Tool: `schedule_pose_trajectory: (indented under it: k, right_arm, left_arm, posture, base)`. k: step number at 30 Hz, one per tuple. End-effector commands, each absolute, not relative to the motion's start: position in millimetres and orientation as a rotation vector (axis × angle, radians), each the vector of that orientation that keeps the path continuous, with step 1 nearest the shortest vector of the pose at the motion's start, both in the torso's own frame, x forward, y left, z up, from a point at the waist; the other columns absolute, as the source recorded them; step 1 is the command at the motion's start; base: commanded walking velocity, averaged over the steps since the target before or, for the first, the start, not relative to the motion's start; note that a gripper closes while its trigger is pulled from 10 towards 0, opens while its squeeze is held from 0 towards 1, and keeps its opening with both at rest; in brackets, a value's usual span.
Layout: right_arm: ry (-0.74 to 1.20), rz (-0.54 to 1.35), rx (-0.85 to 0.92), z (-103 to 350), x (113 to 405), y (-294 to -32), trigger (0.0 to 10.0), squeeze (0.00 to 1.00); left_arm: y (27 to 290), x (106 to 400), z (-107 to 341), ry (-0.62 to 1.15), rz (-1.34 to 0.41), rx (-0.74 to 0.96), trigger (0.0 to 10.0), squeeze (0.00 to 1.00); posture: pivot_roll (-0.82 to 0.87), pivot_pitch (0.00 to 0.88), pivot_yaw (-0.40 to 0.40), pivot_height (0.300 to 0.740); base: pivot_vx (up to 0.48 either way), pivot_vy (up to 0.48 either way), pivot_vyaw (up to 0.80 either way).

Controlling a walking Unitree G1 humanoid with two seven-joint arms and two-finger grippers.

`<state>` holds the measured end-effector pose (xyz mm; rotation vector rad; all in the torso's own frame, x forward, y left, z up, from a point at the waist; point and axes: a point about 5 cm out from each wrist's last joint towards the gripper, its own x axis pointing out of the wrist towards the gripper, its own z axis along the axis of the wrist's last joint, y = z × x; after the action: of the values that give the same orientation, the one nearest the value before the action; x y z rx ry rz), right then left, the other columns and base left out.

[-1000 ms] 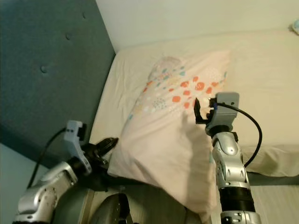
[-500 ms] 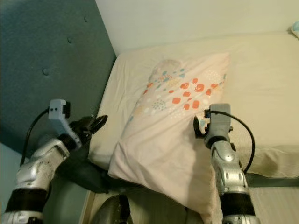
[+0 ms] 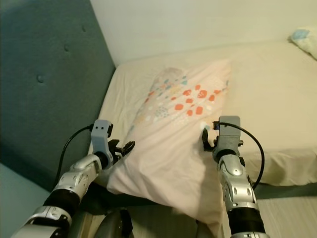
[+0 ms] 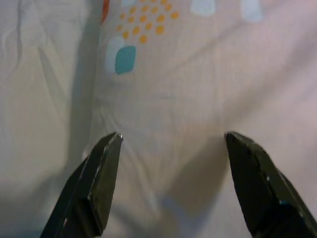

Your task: Clean up the room

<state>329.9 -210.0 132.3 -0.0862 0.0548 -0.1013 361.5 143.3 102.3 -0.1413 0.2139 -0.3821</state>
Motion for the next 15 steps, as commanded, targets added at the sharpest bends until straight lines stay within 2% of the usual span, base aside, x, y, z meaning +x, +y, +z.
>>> schedule_pose_trajectory:
  k: [1, 4, 5, 9, 10, 11, 12, 13, 15]
  right_arm:
    - [0.059, -0.11, -0.1, 129.2, 327.3, -210.6, 10.0, 0.0]
    - [0.054, -0.122, -0.14, 132.4, 329.1, -215.6, 10.0, 0.0]
    - [0.049, -0.122, -0.131, 133.7, 329.9, -217.1, 10.0, 0.0]
    - [0.044, -0.122, -0.123, 134.7, 330.2, -218.0, 10.0, 0.0]
    - [0.03, -0.124, -0.095, 137.7, 330.7, -219.3, 10.0, 0.0]
    - [0.013, -0.117, -0.055, 141.6, 330.9, -220.0, 10.0, 0.0]
    - [0.013, -0.117, -0.055, 141.6, 330.9, -220.0, 10.0, 0.0]
    - [-0.002, -0.123, -0.016, 145.6, 330.6, -221.8, 10.0, 1.0]
    - [-0.018, -0.121, 0.032, 150.0, 329.9, -222.9, 10.0, 1.0]
  left_arm:
    - [152.6, 362.8, 102.3, 0.206, -0.351, -0.115, 10.0, 0.0]
    - [148.9, 371.5, 113.1, 0.162, -0.356, -0.09, 10.0, 0.0]
    - [149.3, 374.3, 116.7, 0.161, -0.358, -0.11, 10.0, 0.0]
    - [149.5, 376.4, 118.7, 0.161, -0.36, -0.125, 10.0, 0.0]
    - [150.5, 378.9, 120.9, 0.167, -0.353, -0.164, 10.0, 0.0]
    - [150.5, 380.8, 122.4, 0.176, -0.358, -0.214, 10.0, 1.0]
    - [150.5, 380.8, 122.4, 0.176, -0.358, -0.214, 10.0, 1.0]
    - [149.9, 381.6, 122.8, 0.187, -0.371, -0.262, 10.0, 1.0]
    - [150.2, 382.4, 123.9, 0.192, -0.377, -0.289, 10.0, 1.0]
  posture:
    - [-0.15, 0.146, 0.143, 0.54]
    - [-0.14, 0.174, 0.142, 0.54]
    - [-0.15, 0.207, 0.142, 0.54]
    - [-0.15, 0.213, 0.143, 0.54]
    - [-0.15, 0.241, 0.146, 0.54]
    - [-0.15, 0.27, 0.151, 0.54]
    - [-0.15, 0.27, 0.151, 0.54]
    - [-0.16, 0.299, 0.155, 0.54]
    - [-0.16, 0.327, 0.158, 0.54]
  base:
    - [0.0, 0.0, 0.0]
    - [0.0, 0.0, 0.0]
    - [0.0, 0.0, 0.0]
    - [0.0, 0.0, 0.0]
    - [0.0, 0.0, 0.0]
    - [0.0, 0.0, 0.0]
    - [0.0, 0.0, 0.0]
    - [0.0, 0.0, 0.0]
    - [0.0, 0.0, 0.0]
